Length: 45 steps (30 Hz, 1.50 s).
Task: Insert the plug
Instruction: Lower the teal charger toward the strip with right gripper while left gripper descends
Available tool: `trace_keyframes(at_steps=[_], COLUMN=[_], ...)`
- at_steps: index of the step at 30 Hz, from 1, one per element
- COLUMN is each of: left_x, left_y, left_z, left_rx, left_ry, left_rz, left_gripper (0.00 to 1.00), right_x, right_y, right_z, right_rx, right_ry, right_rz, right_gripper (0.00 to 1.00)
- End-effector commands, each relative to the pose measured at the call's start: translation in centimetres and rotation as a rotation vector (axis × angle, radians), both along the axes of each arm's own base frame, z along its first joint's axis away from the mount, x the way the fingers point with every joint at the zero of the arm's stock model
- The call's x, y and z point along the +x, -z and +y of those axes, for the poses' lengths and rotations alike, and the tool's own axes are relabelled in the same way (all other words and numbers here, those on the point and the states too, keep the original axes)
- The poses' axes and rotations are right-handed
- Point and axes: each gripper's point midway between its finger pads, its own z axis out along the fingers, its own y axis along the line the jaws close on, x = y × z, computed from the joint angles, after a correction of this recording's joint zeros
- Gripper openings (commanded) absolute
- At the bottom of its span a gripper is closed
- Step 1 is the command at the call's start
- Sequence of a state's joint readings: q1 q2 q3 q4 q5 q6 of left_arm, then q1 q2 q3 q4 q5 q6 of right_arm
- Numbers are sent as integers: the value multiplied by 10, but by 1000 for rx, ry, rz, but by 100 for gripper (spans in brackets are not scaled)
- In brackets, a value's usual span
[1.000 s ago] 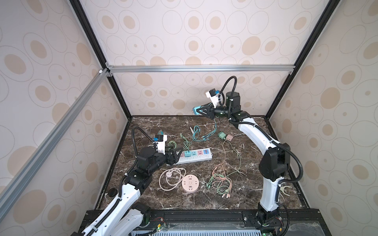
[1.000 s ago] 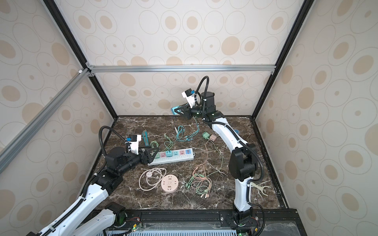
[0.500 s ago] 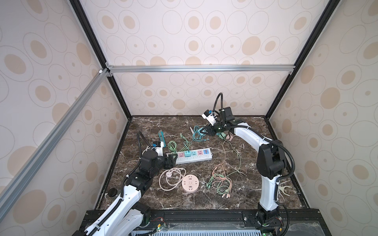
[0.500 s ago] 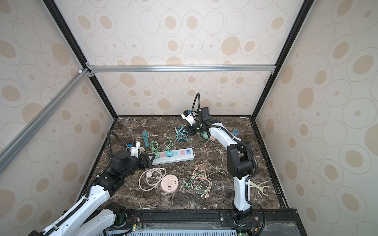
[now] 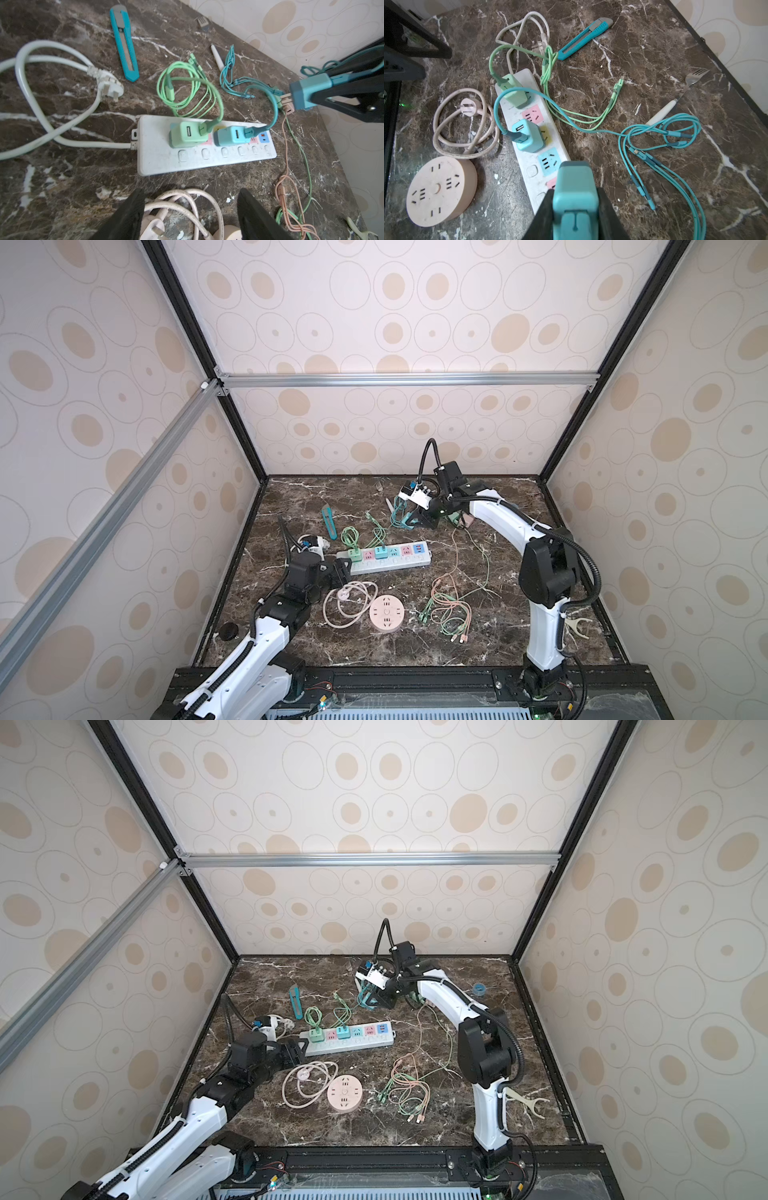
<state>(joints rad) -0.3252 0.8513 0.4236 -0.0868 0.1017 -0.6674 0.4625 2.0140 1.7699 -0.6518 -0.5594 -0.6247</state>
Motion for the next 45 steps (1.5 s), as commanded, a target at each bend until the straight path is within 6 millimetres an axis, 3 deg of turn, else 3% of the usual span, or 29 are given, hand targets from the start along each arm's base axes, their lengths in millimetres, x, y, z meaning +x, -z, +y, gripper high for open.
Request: trace_keyframes(at_steps=[1,16,31,45], left_x=[5,21,34,50], left_y=[3,30,51,63], left_z=[5,5,2,15], left_rx=[-13,26,46,124], left_ry=[-46,-42,-20,-66], left_rz=[0,46,87,120], left_gripper=[67,51,40,37], right_x=[-10,-25,-31,-39], right_y=[14,45,53,66], right_z=[1,6,13,13], right_rx=[-94,-271,-302,-334], right_ry=[-84,-189,-242,-276], right_rz=[-27,-129,-186,-177], right_gripper=[3,2,3,3])
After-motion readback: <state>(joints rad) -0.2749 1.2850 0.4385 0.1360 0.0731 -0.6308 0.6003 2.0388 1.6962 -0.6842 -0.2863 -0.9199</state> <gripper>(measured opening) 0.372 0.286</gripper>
